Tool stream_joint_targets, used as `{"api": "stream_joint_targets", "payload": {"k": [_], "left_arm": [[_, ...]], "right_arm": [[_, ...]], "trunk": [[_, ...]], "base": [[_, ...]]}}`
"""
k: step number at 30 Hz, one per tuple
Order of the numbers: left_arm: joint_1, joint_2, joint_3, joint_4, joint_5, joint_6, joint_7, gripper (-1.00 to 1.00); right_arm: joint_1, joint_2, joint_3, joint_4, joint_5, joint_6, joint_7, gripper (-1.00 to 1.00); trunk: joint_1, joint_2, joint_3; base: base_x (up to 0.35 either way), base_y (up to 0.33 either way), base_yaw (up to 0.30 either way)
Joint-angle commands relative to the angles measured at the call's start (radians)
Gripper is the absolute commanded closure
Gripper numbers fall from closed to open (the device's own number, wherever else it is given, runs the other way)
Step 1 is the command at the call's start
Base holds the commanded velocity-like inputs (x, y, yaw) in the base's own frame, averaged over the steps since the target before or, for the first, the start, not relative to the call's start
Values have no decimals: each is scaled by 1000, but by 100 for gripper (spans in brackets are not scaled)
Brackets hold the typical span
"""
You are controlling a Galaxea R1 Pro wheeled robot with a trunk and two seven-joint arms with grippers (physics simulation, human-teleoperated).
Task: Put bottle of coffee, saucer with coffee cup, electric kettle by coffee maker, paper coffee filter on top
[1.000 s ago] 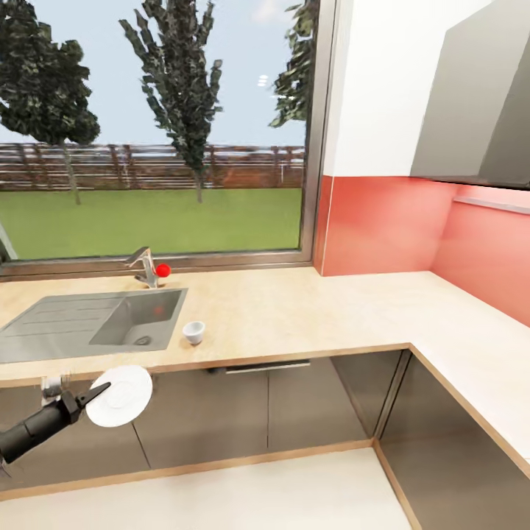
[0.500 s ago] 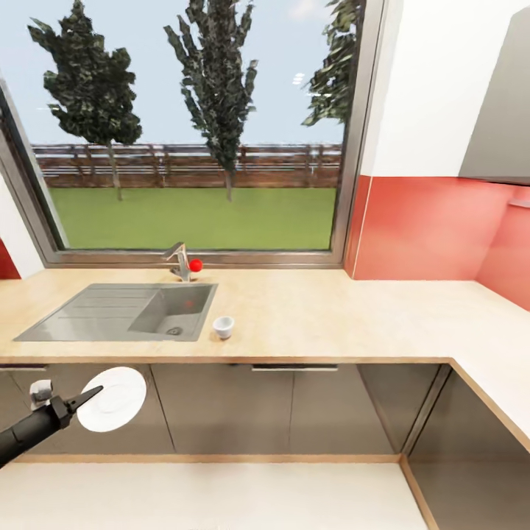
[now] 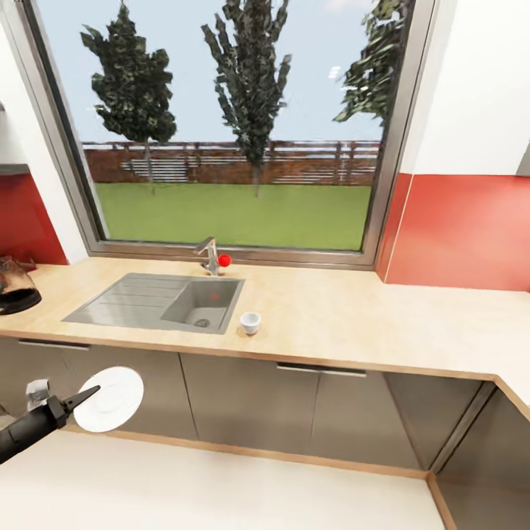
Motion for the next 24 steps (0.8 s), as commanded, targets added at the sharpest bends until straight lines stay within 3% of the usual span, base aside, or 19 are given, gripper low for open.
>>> {"api": "stream_joint_targets", "payload": {"k": [1, 24], "left_arm": [[-1, 0, 1, 0, 1, 7, -1, 100], [-1, 0, 0, 0, 0, 7, 3, 100]], "right_arm": [[0, 0, 8, -2, -8, 6, -4, -100], [0, -1, 8, -2, -6, 6, -4, -100]], "trunk": [[1, -2, -3], [1, -2, -22]], "base": [[0, 0, 251], [0, 0, 251]]}}
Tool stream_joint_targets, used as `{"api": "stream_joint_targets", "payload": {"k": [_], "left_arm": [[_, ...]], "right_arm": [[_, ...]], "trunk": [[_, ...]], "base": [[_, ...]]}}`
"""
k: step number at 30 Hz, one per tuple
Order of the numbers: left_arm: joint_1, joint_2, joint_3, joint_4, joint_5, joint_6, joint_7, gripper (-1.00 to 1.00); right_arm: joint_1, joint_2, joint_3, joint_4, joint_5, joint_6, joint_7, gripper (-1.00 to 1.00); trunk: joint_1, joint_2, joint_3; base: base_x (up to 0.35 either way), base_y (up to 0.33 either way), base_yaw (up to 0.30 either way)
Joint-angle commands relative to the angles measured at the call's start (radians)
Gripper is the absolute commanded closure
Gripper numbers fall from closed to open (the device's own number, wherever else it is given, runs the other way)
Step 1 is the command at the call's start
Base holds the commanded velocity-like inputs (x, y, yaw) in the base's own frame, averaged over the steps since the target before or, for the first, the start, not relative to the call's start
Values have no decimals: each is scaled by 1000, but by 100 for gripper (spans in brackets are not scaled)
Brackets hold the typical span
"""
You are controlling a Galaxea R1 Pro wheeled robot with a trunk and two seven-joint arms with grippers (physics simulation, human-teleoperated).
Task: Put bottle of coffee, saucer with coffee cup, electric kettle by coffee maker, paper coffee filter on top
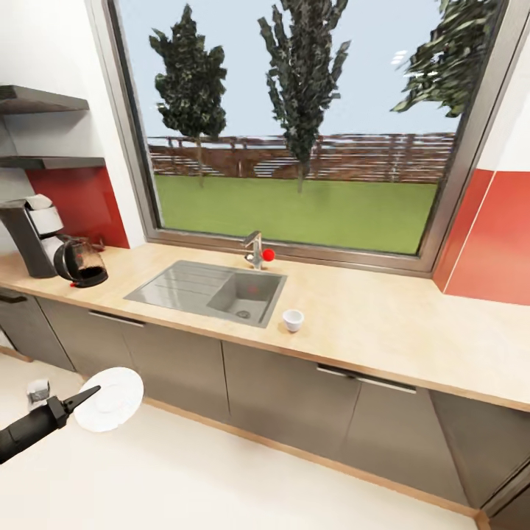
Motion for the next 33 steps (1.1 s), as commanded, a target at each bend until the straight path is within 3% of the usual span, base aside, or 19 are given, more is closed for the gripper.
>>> {"api": "stream_joint_targets", "payload": {"k": [1, 33], "left_arm": [[-1, 0, 1, 0, 2, 7, -1, 100], [-1, -1, 1, 0, 1, 7, -1, 100]], "right_arm": [[0, 0, 8, -2, -8, 6, -4, -100], [1, 0, 8, -2, -7, 5, -4, -100]], "trunk": [[1, -2, -3], [1, -2, -16]], "base": [[0, 0, 251], [0, 0, 263]]}}
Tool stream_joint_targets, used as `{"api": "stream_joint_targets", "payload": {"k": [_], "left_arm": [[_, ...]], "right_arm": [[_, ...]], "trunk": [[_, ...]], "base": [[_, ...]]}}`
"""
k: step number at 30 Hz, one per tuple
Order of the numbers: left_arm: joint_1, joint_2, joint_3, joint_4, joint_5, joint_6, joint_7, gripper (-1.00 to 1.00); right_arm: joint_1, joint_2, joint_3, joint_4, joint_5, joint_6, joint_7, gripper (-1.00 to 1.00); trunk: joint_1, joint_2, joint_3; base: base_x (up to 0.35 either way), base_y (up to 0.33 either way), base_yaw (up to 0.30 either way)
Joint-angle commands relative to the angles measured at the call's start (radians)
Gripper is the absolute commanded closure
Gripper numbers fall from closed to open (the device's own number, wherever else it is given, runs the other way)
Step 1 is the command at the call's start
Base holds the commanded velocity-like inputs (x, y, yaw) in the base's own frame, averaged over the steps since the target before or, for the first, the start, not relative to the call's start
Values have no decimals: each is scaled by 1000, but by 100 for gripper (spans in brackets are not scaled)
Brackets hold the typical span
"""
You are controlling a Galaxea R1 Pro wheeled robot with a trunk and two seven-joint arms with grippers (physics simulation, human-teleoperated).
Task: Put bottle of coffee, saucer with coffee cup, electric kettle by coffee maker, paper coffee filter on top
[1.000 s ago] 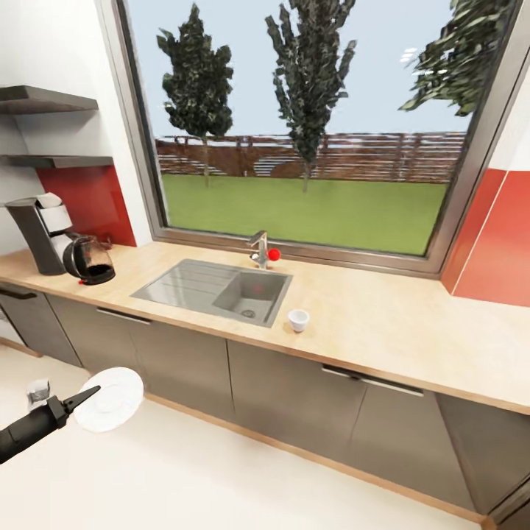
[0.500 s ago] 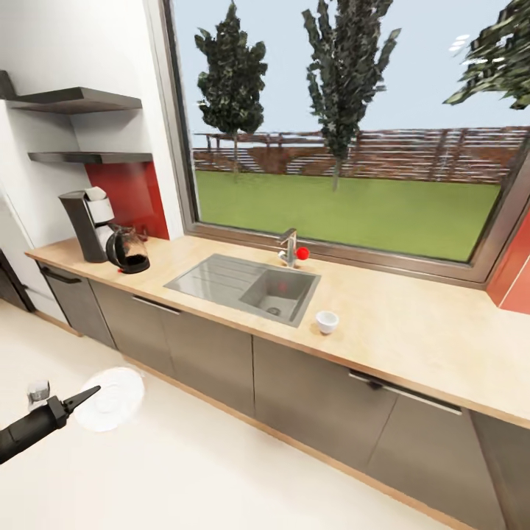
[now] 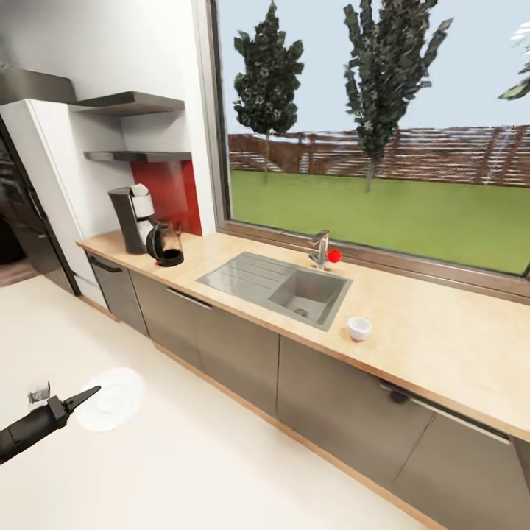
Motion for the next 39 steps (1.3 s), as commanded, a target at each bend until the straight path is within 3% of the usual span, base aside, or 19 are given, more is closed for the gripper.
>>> {"api": "stream_joint_targets", "payload": {"k": [1, 17, 39], "left_arm": [[-1, 0, 1, 0, 1, 7, -1, 100], [-1, 0, 1, 2, 1, 6, -1, 100], [-1, -2, 1, 2, 1, 5, -1, 100]], "right_arm": [[0, 0, 8, -2, -8, 6, -4, -100], [0, 0, 8, -2, -7, 6, -4, -100], [1, 0, 8, -2, -7, 6, -4, -100]], "trunk": [[1, -2, -2], [1, -2, -2], [1, -2, -2]], "base": [[0, 0, 274], [12, 0, 274], [304, 33, 274]]}}
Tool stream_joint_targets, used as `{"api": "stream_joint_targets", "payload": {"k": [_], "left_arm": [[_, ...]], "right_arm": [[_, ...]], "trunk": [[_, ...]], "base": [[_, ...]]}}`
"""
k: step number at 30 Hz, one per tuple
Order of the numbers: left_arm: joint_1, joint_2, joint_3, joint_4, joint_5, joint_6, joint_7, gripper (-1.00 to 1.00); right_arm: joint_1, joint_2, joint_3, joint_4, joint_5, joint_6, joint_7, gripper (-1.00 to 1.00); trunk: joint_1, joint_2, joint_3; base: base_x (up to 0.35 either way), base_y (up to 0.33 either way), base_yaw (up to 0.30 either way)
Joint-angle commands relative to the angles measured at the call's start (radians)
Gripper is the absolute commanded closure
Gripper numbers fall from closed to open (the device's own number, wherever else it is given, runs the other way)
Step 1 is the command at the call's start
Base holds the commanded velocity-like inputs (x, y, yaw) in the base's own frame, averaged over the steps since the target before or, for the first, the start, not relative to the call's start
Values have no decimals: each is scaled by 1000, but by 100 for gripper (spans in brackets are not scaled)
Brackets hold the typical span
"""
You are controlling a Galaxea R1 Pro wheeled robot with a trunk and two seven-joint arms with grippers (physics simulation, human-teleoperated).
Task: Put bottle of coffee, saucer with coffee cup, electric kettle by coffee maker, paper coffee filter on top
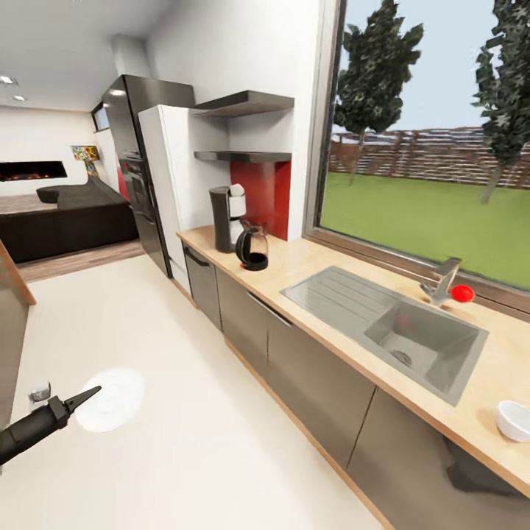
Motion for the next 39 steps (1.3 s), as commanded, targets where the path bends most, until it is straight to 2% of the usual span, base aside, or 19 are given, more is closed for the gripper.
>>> {"api": "stream_joint_targets", "payload": {"k": [1, 17, 39], "left_arm": [[-1, -1, 1, 0, 2, 8, -1, 100], [-1, -1, 1, 2, 2, 7, -1, 100], [-1, -1, 1, 2, 2, 9, 0, 100]], "right_arm": [[0, 0, 8, -2, -8, 6, -4, -100], [0, 0, 8, -2, -8, 6, -4, -100], [0, 0, 8, -2, -8, 6, -3, -100]], "trunk": [[1, -2, -2], [1, -2, -1], [1, -2, 14]], "base": [[325, 71, 274], [324, 30, 276], [325, 22, 272]]}}
